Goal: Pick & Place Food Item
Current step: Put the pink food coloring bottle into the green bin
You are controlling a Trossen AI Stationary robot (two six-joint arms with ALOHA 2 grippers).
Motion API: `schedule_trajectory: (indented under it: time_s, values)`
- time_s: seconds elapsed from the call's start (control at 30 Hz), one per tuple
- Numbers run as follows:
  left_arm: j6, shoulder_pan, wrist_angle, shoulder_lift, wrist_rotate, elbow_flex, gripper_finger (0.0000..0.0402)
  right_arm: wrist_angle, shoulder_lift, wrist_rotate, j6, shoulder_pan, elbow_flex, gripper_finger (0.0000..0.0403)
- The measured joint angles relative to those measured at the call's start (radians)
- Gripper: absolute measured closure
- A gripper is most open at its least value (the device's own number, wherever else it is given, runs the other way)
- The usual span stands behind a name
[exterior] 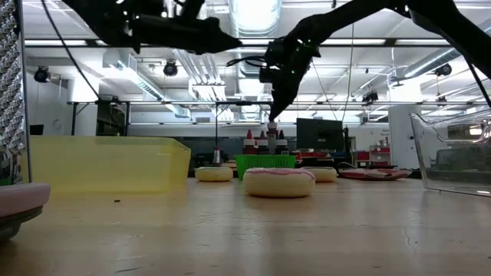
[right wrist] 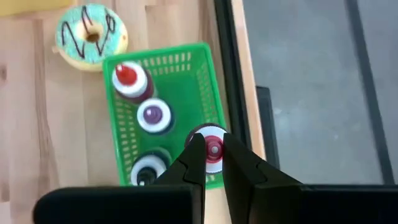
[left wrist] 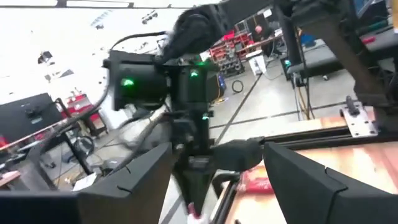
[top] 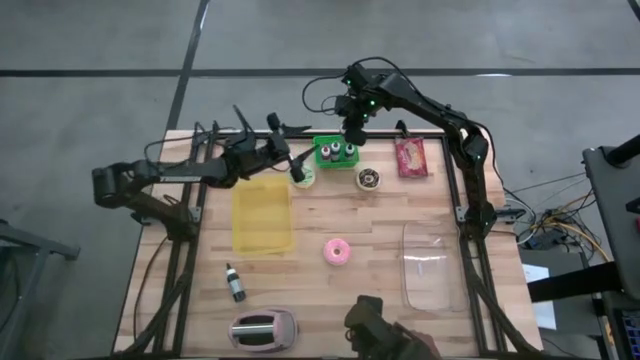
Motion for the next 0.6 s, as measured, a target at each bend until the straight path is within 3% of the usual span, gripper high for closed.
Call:
schedule_trajectory:
  time_s: [0.33,0.6]
  values:
    - [-0.016,-0.004,0.009,-0.137,-0.014,-0.101,0.0145,0.089,-0.001,-0.020,0.003,-0.006,-0.124,0.0383]
    - [-0.022,-0.002,0.007,-0.149,-0.022,-0.114,0.0145,0.132,-0.003,-0.043,0.008,-0.016,-0.183,0.0383]
